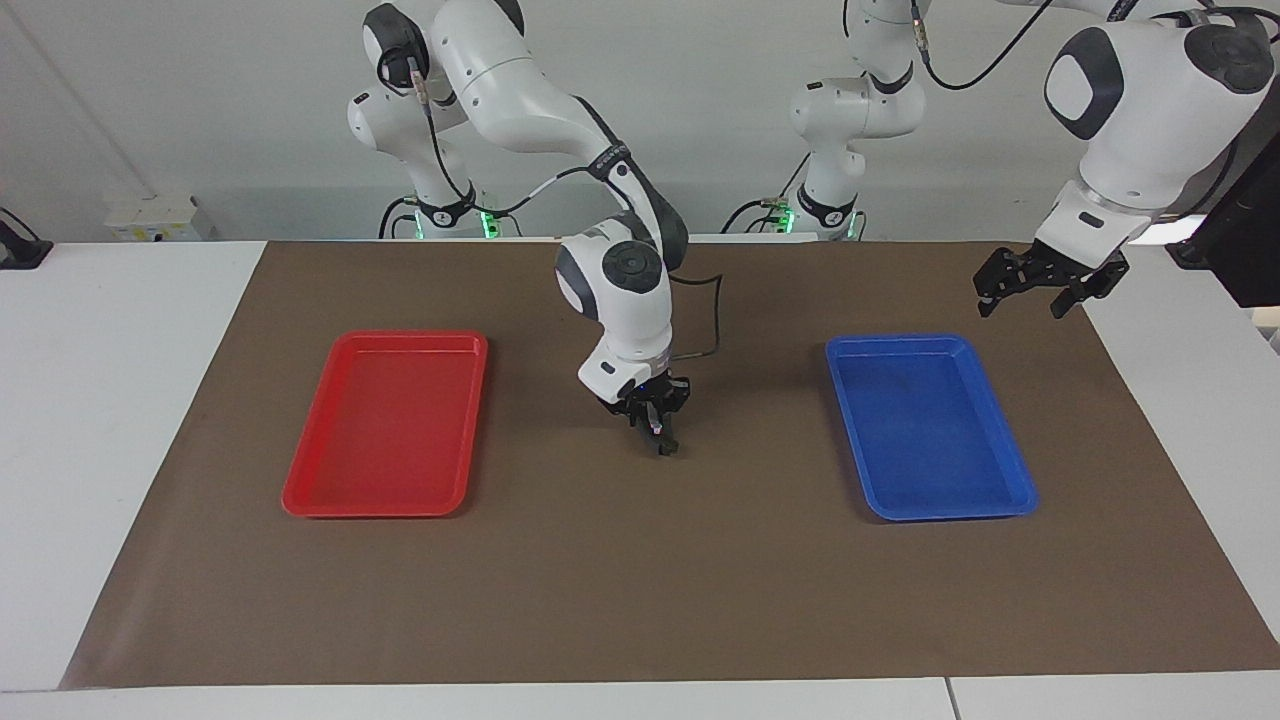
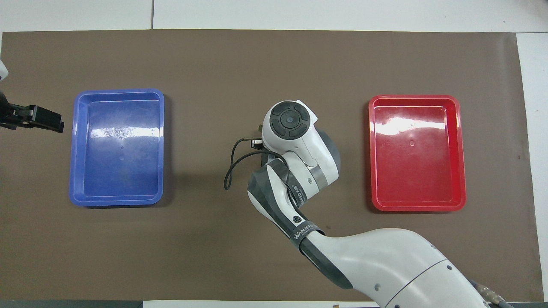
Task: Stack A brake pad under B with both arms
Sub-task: 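Carry the curved pad with the right gripper over the dark pad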
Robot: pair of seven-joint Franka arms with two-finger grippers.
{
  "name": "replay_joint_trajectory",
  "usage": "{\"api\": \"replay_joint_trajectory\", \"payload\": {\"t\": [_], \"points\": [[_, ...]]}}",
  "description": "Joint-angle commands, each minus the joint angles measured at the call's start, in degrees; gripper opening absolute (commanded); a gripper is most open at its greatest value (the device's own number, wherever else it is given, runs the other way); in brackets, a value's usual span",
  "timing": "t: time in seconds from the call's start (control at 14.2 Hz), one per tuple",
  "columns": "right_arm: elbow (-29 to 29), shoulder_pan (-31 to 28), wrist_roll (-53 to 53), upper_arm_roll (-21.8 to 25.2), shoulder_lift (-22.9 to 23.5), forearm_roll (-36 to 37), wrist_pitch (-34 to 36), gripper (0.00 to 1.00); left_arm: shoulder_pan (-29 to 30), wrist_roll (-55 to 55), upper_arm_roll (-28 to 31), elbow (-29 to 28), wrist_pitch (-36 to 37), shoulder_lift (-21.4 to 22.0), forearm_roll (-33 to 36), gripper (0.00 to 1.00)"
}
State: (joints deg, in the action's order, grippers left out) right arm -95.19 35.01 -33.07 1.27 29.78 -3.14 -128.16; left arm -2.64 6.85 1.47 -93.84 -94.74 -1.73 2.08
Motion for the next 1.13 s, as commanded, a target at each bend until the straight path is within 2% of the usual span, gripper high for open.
{"api": "replay_joint_trajectory", "payload": {"t": [0.0,0.21,0.7,0.85,0.92,0.99,1.06], "points": [[1.15,0.06,-1.29,0.14,0.36,1.2,-0.24,0.0,0.27,-0.97,-0.42,-1.78,-0.97,1.81,0.82,0.99],[0.71,0.32,-1.47,0.14,0.8,1.2,-1.73,0.0,0.27,-0.61,-0.33,-1.61,-0.71,1.81,-2.16,0.99],[0.62,0.41,-1.47,0.05,1.24,1.38,-2.35,0.0,0.27,-0.7,-0.16,-1.6,0.35,1.9,-2.17,0.99],[0.62,0.41,-1.38,0.05,1.42,1.38,-2.27,0.03,0.27,-0.88,-0.16,-1.78,0.52,1.9,-2.17,0.99],[0.62,0.41,-1.38,0.05,1.42,1.38,-2.35,0.11,0.09,-0.88,-0.16,-1.78,0.52,1.99,-2.17,0.99],[0.62,0.32,-1.38,0.05,1.42,1.38,-2.35,0.34,0.0,-0.88,-0.16,-1.69,0.09,1.99,-2.17,0.99],[0.54,0.32,-1.38,0.05,1.42,1.38,-2.35,0.76,0.0,-0.79,-0.16,-1.69,0.26,1.99,-2.17,0.99]]}}
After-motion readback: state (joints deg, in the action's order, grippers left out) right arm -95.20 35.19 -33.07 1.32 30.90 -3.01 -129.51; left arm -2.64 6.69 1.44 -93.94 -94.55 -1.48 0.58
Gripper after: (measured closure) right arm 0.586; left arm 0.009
